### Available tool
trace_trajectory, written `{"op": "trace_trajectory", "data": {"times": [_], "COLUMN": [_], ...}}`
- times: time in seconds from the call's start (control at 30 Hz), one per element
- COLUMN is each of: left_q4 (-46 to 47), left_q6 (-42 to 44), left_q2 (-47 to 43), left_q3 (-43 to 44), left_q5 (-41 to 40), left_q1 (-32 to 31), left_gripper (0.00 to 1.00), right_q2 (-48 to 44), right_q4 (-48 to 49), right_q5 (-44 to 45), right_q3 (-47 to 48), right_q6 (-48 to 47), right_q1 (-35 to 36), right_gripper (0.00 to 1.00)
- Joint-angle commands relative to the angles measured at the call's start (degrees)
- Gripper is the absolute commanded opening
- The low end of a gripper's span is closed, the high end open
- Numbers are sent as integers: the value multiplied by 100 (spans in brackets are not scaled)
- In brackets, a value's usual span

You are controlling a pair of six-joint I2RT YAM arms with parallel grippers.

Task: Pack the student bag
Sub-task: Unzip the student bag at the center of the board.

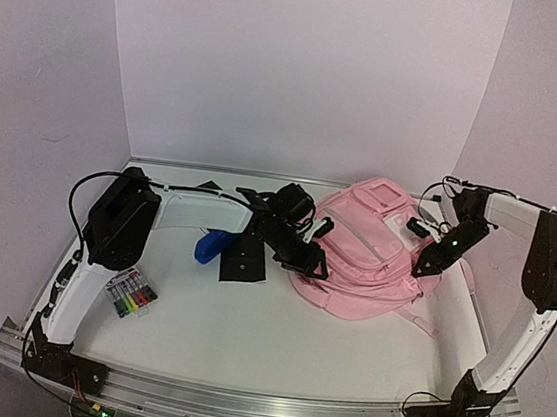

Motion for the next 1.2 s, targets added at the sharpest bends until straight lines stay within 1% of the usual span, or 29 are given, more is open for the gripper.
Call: {"op": "trace_trajectory", "data": {"times": [0.0, 0.03, 0.1, 0.27, 0.37, 0.53, 0.67, 0.73, 0.8, 0.9, 0.97, 1.0, 1.03, 1.17], "left_q4": [-26, -33, -38, 12, 77, 148, 355, 489, 592, 595, 498, 450, 384, 247], "left_q6": [153, 153, 153, 86, 25, -101, -232, -267, -241, 36, 335, 424, 459, 94], "left_q2": [-81, -78, -78, -55, -24, 41, 48, -3, -39, -100, -164, -209, -263, -604], "left_q3": [177, 184, 186, 186, 205, 282, 218, 133, 65, 62, 97, 120, 140, 68], "left_q5": [110, 107, 92, 38, 22, -49, -12, 38, 105, 260, 336, 395, 421, 350], "left_q1": [-52, -51, -51, -58, -56, -51, -54, -59, -60, -123, -233, -252, -241, 153], "left_gripper": [48, 48, 47, 47, 46, 43, 38, 34, 28, 17, 14, 16, 20, 53], "right_q2": [119, 109, -21, -621, -858, -1083, -1234, -1247, -1234, -1126, -966, -915, -871, -901], "right_q4": [462, 457, 443, 203, 33, -112, 216, 475, 745, 974, 1020, 1013, 1011, 980], "right_q5": [-74, -79, -78, -154, -157, 53, 418, 522, 603, 696, 753, 801, 843, 983], "right_q3": [-54, -49, -70, -250, -291, -490, -1009, -1249, -1343, -1107, -872, -729, -614, -517], "right_q6": [211, 232, 270, 304, 430, 1022, 1610, 1872, 2098, 2283, 2254, 2225, 2182, 1954], "right_q1": [10, 10, 8, 10, 11, 116, 547, 663, 742, 762, 760, 759, 759, 758], "right_gripper": [34, 28, 19, 1, 0, 0, 0, 0, 0, 0, 0, 0, 0, 0]}}
